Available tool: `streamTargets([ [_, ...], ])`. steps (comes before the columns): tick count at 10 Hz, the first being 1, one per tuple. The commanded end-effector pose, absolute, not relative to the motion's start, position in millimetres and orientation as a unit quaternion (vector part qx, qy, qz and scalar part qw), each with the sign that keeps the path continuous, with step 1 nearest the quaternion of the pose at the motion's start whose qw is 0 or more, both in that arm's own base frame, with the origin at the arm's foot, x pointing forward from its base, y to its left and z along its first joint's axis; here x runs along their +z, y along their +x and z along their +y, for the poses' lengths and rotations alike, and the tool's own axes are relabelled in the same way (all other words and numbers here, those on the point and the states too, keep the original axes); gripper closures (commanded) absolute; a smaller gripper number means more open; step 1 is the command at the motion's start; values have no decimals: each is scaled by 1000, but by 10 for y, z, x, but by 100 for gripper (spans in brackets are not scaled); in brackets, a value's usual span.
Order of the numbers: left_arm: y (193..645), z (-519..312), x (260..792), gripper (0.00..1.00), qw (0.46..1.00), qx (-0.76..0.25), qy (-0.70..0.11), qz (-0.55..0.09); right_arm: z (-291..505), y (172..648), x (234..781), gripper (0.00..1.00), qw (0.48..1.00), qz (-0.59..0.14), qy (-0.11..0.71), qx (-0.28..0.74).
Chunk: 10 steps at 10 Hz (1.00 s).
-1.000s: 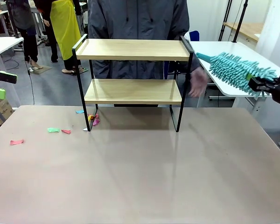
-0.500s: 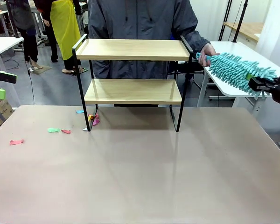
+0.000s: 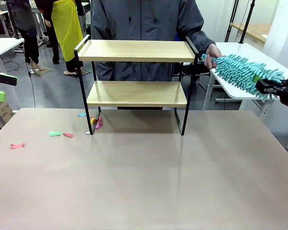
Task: Clean the shelf.
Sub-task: Hand the Duster back to the human.
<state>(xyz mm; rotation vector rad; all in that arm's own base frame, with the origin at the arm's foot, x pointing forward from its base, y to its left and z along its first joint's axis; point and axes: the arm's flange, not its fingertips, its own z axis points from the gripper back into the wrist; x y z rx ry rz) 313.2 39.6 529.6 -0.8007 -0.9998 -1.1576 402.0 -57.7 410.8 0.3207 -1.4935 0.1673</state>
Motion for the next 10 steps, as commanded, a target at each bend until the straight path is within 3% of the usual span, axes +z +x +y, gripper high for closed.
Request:
streamTargets([
  [1,3152,387,5309,0,639,-512,-356,-451,-576,4001,4129,25,721,-674,147,73],
  [2,3152,387,5309,0,639,-512,-356,-451,-574,3988,4163,0,721,-672,151,75],
  [3,3152,387,5309,0,639,-512,-356,-451,-573,3970,4233,23,722,-672,151,74],
  [4,3152,387,5309,0,639,-512,-356,-451,-586,3957,4337,0,720,-673,154,67],
  [7,3152,387,5309,0,639,-512,-356,-451,-786,3919,5015,0,692,-698,179,24],
  [10,3152,387,5309,0,639,-512,-356,-451,-1262,3999,5902,0,641,-726,236,-82],
])
